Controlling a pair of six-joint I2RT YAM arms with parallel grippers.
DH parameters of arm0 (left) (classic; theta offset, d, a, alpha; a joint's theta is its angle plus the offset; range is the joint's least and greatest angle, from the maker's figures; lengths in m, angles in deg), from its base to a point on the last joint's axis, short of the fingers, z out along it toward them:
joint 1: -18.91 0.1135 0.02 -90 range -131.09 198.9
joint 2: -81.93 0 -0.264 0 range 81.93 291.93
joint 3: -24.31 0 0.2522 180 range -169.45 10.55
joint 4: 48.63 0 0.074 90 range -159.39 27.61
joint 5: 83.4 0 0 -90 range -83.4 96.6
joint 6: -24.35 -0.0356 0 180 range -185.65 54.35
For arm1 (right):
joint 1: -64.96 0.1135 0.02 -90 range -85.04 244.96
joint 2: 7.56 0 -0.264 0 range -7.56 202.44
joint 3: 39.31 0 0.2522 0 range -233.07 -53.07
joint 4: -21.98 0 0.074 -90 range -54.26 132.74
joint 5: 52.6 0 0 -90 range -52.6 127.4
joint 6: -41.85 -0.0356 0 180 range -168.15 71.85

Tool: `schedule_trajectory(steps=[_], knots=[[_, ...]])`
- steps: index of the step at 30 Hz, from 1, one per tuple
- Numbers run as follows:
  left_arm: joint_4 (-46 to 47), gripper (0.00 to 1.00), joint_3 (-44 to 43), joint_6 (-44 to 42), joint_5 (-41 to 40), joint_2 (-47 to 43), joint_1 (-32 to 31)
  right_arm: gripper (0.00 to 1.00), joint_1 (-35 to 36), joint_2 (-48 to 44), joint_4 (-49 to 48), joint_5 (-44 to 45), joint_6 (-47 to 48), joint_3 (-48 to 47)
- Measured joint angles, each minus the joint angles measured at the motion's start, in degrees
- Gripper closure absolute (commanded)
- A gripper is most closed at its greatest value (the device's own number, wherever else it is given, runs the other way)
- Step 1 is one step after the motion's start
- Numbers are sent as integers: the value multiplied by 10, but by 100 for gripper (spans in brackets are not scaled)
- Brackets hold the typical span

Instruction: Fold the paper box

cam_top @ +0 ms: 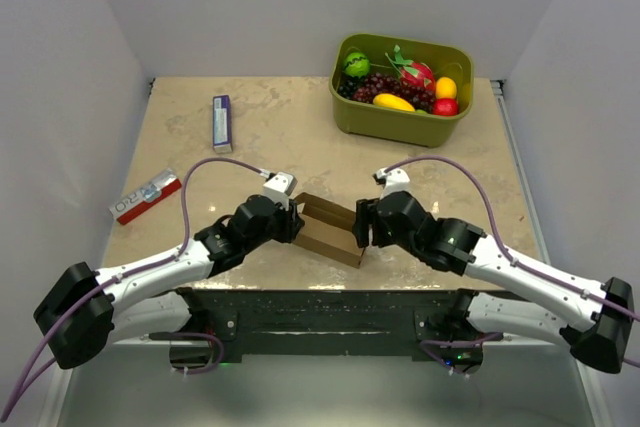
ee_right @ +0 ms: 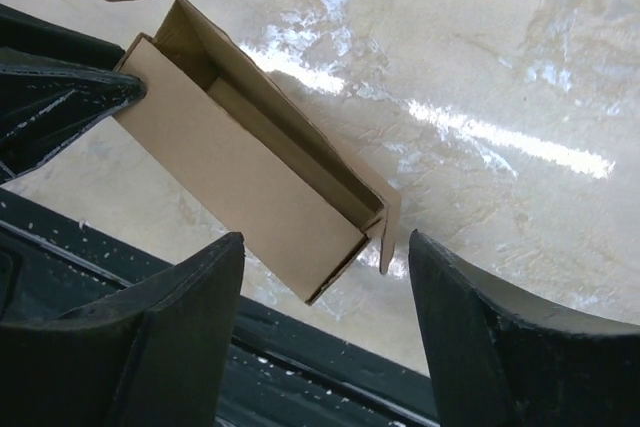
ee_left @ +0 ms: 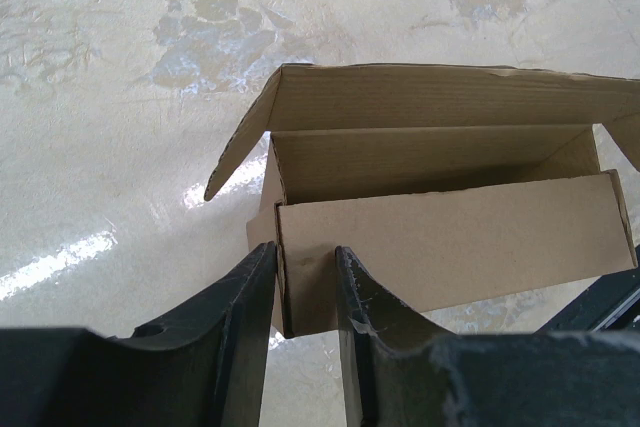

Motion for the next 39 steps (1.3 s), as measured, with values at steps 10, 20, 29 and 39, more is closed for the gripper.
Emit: schedule_trajectory(steps=[10,20,29,39], knots=[[0,65,0,0,0,0,0,28,0,122,-103,-7,190,-76],[0,65,0,0,0,0,0,37,0,246,-136,-115,297,-87],[0,65,0,0,0,0,0,29,0,258,-136,-211,303,-92],[0,65,0,0,0,0,0,1,1,255,-132,-172,306,-92]])
